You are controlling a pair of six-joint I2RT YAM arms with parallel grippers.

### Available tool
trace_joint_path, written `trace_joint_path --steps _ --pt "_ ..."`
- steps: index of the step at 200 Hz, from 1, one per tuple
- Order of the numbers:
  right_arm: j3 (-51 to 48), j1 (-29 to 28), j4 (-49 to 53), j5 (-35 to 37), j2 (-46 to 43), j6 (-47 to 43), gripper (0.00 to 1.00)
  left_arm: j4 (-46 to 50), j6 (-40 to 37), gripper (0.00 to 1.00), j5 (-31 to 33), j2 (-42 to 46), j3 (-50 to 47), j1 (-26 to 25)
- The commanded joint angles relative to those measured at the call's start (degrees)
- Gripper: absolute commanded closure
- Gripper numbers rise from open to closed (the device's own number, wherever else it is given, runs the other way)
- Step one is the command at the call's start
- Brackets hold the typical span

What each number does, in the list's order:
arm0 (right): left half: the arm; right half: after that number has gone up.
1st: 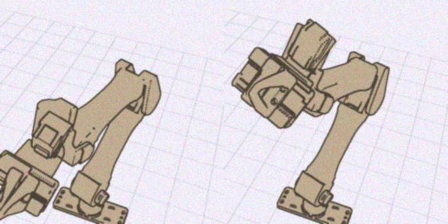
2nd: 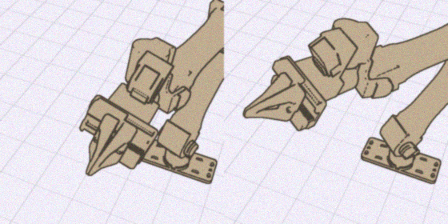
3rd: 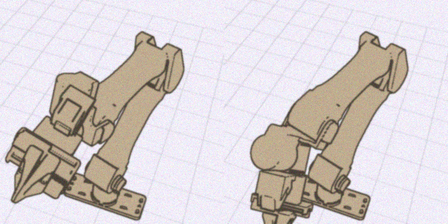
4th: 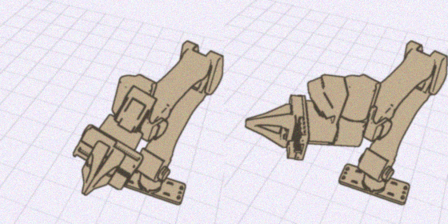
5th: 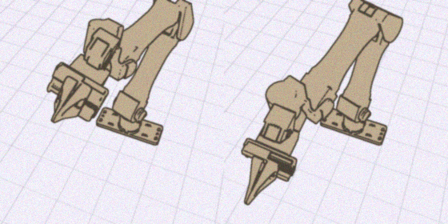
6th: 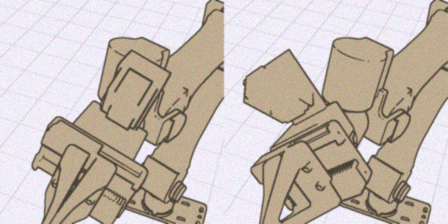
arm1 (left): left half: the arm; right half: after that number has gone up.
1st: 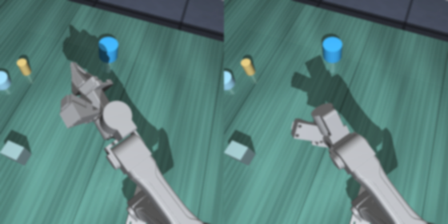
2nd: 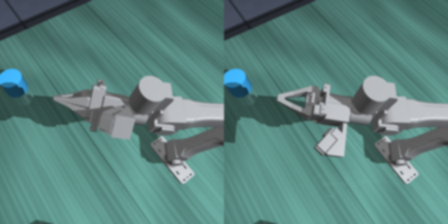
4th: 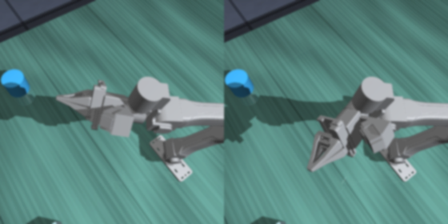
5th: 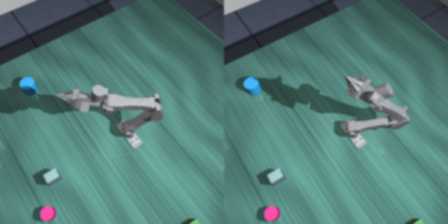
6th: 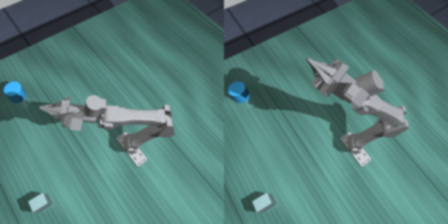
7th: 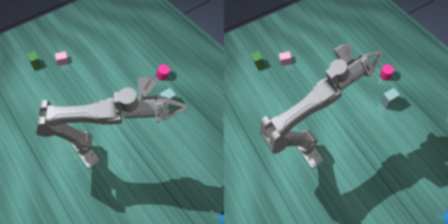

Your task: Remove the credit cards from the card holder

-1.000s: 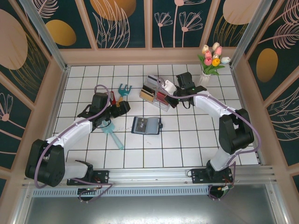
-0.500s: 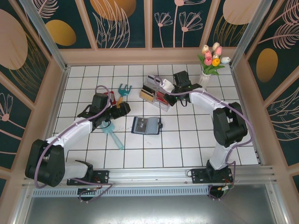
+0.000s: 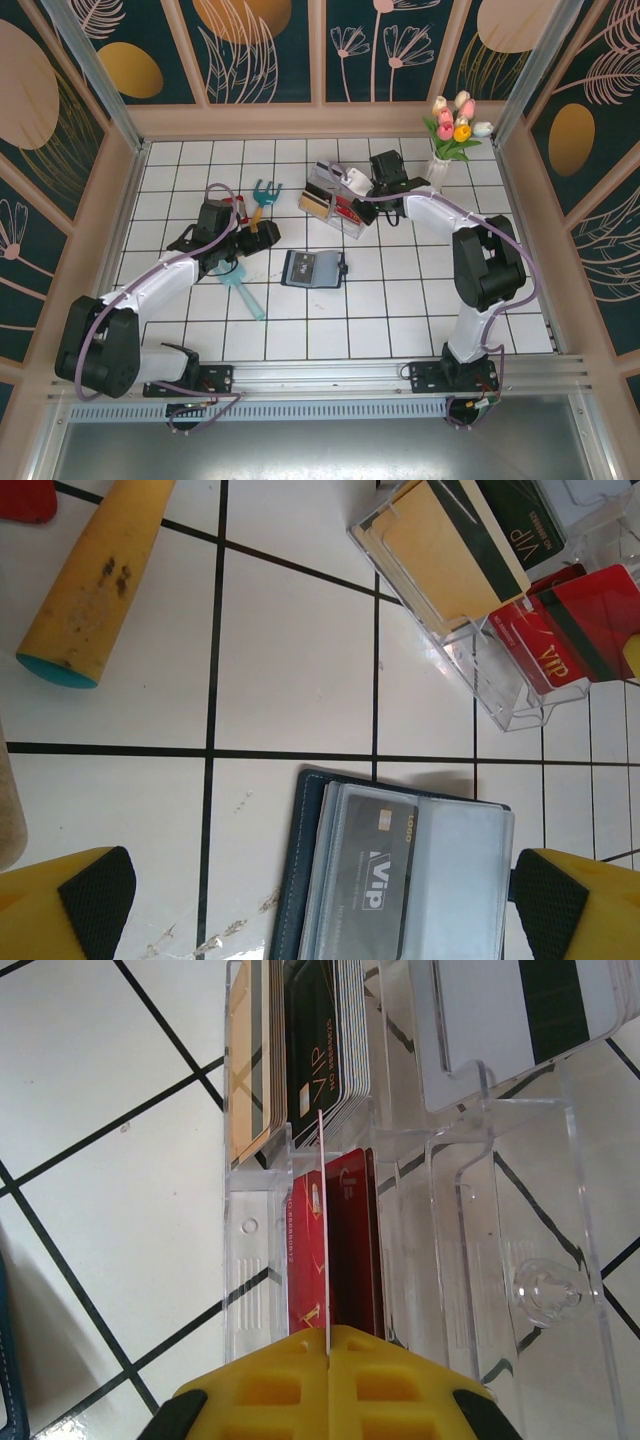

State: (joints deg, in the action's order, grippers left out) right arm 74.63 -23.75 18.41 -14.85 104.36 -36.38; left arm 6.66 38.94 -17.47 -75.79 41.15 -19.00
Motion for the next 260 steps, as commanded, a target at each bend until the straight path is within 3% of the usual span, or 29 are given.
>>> trace_joint_path --steps 1,47,84,150,188,215,240,260 --pt "1.0 0.5 -0.1 -0.6 1.3 -2.4 1.00 -0.2 -1.6 0.01 -1.6 -0.3 1.1 0.5" --pt "2.0 0.7 0.0 0.1 2.5 -3.3 0.98 0.0 -1.9 0.02 -2.4 0.4 1.1 0.5" --pt "3.2 0.7 0.2 -1.1 1.9 -2.3 0.76 0.2 -2.7 0.01 -3.1 0.7 1.1 0.5" --pt "0.2 0.6 -3.6 -3.5 -6.8 2.9 0.74 -0.1 -2.7 0.01 -3.7 1.2 0.9 0.5" --pt "-6.1 0.2 -9.1 -6.4 -15.9 17.6 0.63 -1.2 -3.4 0.07 -4.8 1.7 -0.3 0.5" --pt "-12.3 -3.2 -12.7 -1.6 -22.6 29.4 0.58 -1.3 -3.3 0.06 -4.9 2.6 -1.0 0.5" --pt "-18.4 -6.2 -16.6 0.9 -28.4 46.5 0.49 -2.0 -2.9 0.05 -5.7 3.1 -2.0 0.5" --pt "-21.5 -9.1 -17.1 0.9 -30.2 58.1 0.47 -3.5 -1.8 0.04 -6.8 3.5 -3.6 0.3"
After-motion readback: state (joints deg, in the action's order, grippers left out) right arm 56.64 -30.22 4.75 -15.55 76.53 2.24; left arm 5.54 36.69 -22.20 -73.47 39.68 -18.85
